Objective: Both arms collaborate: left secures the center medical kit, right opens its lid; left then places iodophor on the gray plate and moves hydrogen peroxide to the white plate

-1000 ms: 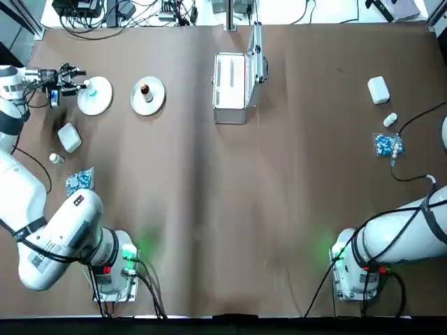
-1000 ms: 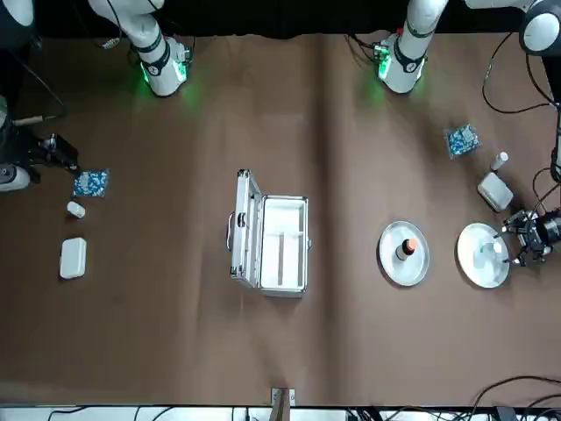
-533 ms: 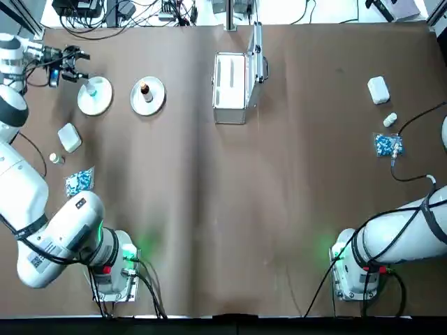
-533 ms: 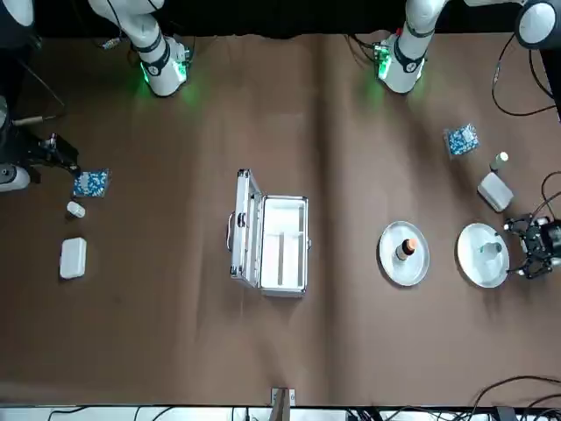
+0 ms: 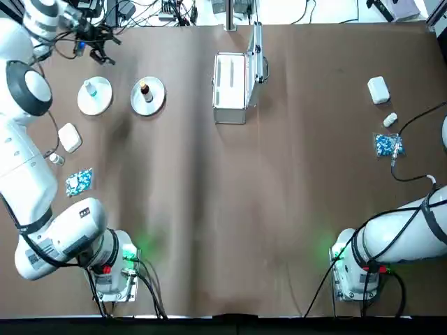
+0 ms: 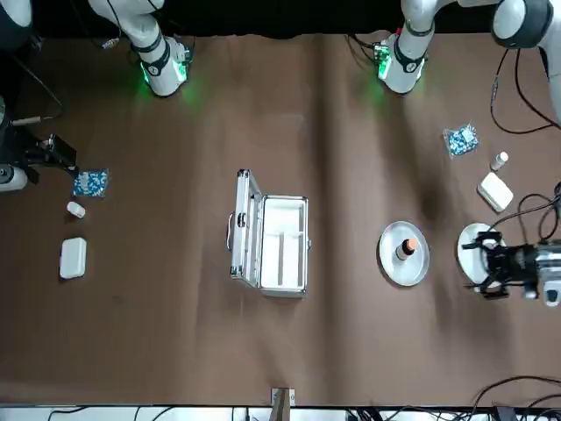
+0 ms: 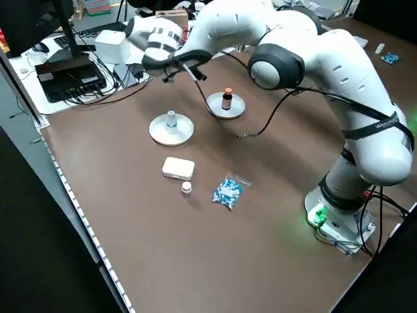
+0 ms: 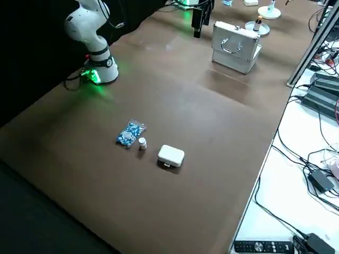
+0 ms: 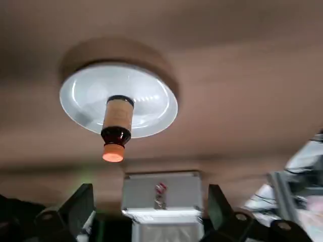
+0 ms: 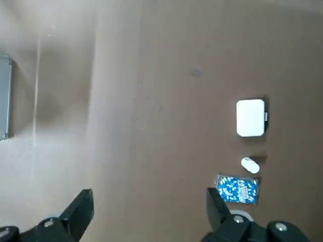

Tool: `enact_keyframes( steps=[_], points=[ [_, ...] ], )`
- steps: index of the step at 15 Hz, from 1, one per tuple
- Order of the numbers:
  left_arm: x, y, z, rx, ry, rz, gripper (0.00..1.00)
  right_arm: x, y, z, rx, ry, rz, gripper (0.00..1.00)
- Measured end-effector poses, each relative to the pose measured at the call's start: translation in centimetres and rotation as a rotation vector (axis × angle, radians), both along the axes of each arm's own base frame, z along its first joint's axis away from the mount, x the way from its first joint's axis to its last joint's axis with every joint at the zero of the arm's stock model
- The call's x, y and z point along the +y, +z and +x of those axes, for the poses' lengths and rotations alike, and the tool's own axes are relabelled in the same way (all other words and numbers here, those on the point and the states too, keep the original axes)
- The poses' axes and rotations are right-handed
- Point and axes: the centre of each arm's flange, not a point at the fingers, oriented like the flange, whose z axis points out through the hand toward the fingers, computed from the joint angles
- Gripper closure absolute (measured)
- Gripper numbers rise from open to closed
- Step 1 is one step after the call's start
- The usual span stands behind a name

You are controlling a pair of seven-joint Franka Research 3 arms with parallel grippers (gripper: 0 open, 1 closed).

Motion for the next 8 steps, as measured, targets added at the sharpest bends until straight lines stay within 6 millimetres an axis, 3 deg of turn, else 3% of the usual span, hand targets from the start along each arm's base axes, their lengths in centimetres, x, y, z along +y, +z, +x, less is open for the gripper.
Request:
enact_keyframes(
  steps=[3,5,6,8],
  points=[
    [-6.9,0.8,1.1,-0.02,-0.142,0.104,0.0,-0.1,0.0,0.0,0.0,-0.003,0.002,0.01],
    [-10.0,2.1,1.3,-0.042,-0.215,0.17,0.0,-0.2,0.0,0.0,0.0,-0.004,0.002,0.01],
    [-12.5,3.6,1.4,-0.067,-0.276,0.231,0.0,-0.1,0.0,0.0,0.0,-0.003,0.002,0.01],
    [-14.9,5.0,1.3,-0.09,-0.337,0.297,0.0,0.3,-0.1,0.0,0.002,0.004,0.003,0.01]
  ],
)
